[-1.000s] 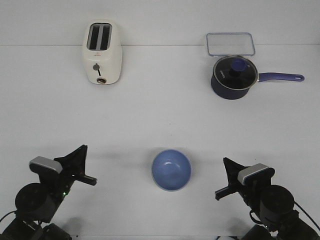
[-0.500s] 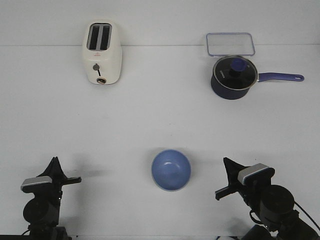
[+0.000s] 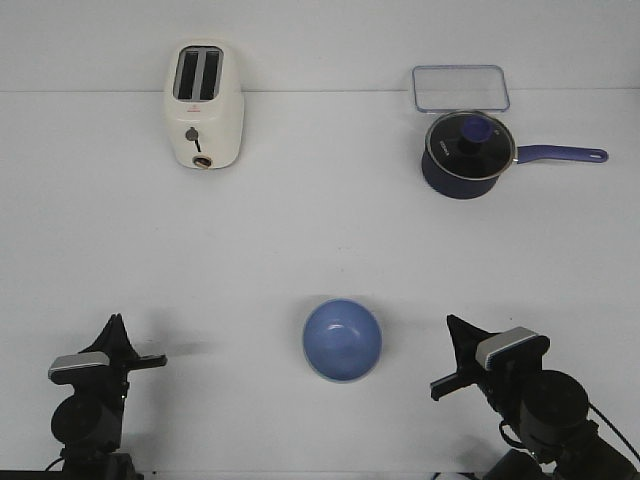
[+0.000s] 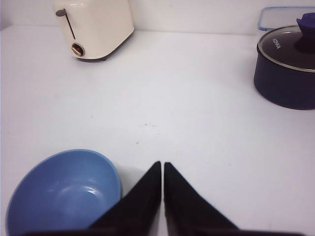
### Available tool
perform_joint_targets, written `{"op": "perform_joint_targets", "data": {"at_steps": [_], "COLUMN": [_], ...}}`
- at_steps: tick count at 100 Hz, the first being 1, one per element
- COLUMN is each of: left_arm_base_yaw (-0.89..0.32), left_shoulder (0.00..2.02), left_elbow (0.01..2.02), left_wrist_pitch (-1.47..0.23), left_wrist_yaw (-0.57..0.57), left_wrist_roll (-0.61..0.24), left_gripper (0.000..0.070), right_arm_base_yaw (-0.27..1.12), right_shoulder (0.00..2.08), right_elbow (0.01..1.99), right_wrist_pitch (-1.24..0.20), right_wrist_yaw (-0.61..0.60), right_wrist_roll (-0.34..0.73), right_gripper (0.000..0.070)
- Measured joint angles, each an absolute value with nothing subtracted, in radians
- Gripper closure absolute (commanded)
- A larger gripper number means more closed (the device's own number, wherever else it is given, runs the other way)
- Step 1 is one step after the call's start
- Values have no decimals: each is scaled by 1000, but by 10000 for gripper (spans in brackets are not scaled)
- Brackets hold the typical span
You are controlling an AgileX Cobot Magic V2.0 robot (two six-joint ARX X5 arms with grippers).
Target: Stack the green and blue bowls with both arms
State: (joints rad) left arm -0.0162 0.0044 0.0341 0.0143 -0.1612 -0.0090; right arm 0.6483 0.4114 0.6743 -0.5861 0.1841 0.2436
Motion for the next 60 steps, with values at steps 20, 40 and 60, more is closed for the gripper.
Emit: {"op": "perform_joint_targets", "data": {"at_steps": [20,40,60], "left_arm_base_yaw": [-16,-16,-16], "left_shoulder": [4,4,4], "left_elbow": [34,34,34], "left_wrist_pitch": [14,15,15], "left_wrist_yaw": [-161,-161,-161], "left_wrist_roll": [-9,-9,-9], "left_gripper": [685,685,685], "right_arm_base_yaw": [648,648,637], "right_shoulder": [411,411,411], "right_elbow": [674,674,674], "right_wrist_pitch": [-586,-587,-586], "right_wrist_yaw": [184,184,194], "right_wrist_roll": [244,244,229], "right_gripper": [690,690,690]}}
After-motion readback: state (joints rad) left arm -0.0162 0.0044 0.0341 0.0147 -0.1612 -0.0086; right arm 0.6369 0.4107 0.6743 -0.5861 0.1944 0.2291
